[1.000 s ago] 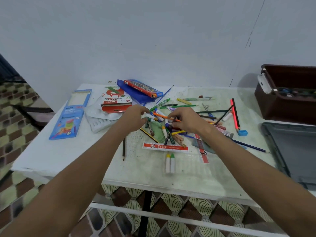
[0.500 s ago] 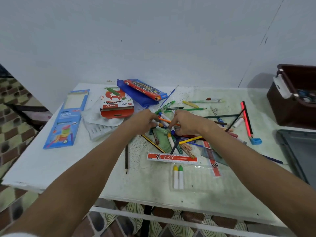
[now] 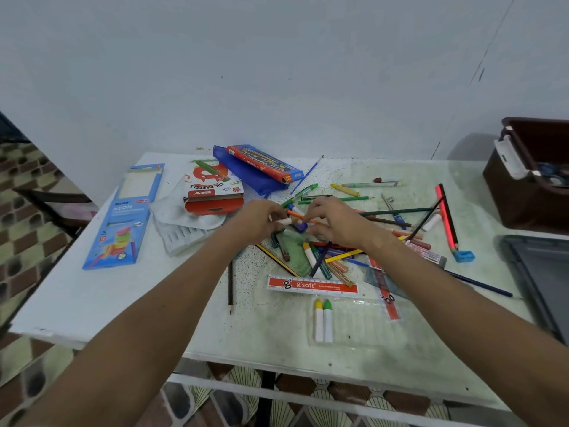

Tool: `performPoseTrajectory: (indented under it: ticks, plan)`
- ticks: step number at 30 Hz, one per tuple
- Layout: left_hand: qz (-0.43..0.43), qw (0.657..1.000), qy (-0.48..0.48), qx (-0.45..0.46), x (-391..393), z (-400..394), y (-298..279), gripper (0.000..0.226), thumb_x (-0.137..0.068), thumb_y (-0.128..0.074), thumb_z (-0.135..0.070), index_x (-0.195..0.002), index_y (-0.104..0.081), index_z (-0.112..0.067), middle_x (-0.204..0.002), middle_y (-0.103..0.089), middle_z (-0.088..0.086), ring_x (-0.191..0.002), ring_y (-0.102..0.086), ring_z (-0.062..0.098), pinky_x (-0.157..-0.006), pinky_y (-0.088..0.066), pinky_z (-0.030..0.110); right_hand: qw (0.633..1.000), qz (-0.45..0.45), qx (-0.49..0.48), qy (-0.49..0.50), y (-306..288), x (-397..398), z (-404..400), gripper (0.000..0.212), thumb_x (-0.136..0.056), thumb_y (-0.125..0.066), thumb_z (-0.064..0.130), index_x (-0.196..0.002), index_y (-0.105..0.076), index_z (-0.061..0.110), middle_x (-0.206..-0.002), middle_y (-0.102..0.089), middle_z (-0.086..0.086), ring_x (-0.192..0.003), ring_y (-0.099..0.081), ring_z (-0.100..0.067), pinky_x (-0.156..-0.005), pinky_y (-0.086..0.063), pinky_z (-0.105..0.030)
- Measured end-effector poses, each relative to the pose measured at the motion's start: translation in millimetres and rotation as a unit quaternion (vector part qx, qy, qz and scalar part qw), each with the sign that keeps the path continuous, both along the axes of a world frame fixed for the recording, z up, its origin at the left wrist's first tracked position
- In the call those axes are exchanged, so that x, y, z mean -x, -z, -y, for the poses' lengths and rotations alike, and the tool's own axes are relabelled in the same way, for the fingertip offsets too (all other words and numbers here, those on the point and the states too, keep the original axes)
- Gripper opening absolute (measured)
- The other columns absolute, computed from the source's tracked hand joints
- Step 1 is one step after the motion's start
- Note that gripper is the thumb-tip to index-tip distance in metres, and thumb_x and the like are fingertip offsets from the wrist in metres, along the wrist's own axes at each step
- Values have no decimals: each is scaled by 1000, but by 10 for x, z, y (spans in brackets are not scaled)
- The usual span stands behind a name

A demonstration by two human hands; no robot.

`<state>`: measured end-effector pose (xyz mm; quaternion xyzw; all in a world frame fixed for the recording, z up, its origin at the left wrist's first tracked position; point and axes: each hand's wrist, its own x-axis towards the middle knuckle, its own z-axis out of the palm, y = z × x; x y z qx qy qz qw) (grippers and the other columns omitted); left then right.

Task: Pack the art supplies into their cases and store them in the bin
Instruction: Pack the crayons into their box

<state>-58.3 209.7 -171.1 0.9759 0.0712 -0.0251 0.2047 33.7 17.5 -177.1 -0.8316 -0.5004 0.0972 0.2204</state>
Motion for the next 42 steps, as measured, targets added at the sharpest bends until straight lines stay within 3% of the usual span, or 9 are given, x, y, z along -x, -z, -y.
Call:
performPoseTrajectory:
  ticks: [8,14,17,22,27,32,36,39,42]
  plan:
    - [111,982,-102,110,558,464,-262,13,-80,-72,-25,-92,-65,-25,-80,-64,-13,-66,-59,0,-60,-46,15,967,-130,-179,124,-239,492,363,27,-92,-63,26,-115,-66,12,-98,-67,4,-87,-62,-2,-76,-47,-11]
    - [130,954,-151,224,1246,1026,-105,16,-78,-73,-17,-92,-71,-25,-82,-70,-9,-71,-63,3,-65,-52,17,983,-87,-104,120,-103,1043,1042,27,-94,-59,23,-120,-66,19,-105,-60,8,-95,-54,-5,-76,-38,-13]
    - [146,942,-157,259,1478,1310,30,20,-77,-77,-14,-89,-69,-27,-79,-70,-9,-70,-65,3,-66,-54,17,973,-132,-87,170,-29,1275,1290,28,-90,-66,23,-118,-67,21,-95,-60,15,-78,-53,0,-66,-40,-11]
    - [192,957,-116,186,1580,1568,201,14,-77,-78,-13,-88,-72,-21,-83,-66,-13,-72,-62,3,-64,-49,11,956,-155,-111,224,149,1531,1357,16,-85,-71,31,-98,-71,22,-78,-63,9,-61,-55,-2,-55,-41,-11]
    - [196,976,-42,81,1542,1645,246,17,-82,-73,-14,-98,-75,-16,-83,-63,-5,-66,-54,6,-61,-43,14,958,-96,-90,256,193,1617,1226,21,-89,-63,35,-103,-71,20,-79,-62,3,-70,-56,-11,-59,-38,-21]
    - [169,982,-30,73,1509,1655,273,21,-84,-70,-13,-104,-74,-15,-84,-63,-1,-70,-53,7,-66,-42,19,966,-65,-54,246,286,1619,1138,21,-90,-61,37,-95,-70,19,-72,-55,5,-65,-49,-9,-55,-34,-20]
    - [142,987,-1,69,1509,1635,233,25,-84,-68,-15,-109,-72,-13,-89,-64,1,-75,-57,12,-71,-49,27,968,-134,-77,199,231,1587,1183,20,-87,-65,36,-79,-69,18,-61,-55,0,-55,-47,-13,-49,-34,-25]
    - [121,990,14,71,1498,1579,228,28,-83,-69,-18,-111,-71,-13,-94,-62,-1,-76,-54,8,-70,-43,14,967,-194,-73,150,166,1557,1252,20,-82,-71,37,-91,-73,19,-78,-63,-8,-63,-51,-15,-58,-40,-29]
    - [107,991,20,76,1475,1532,243,30,-82,-69,-19,-111,-71,-14,-98,-60,-3,-79,-48,4,-69,-33,3,965,-214,-46,143,176,1503,1299,35,-82,-72,35,-116,-68,24,-89,-61,4,-64,-50,-4,-58,-38,-17]
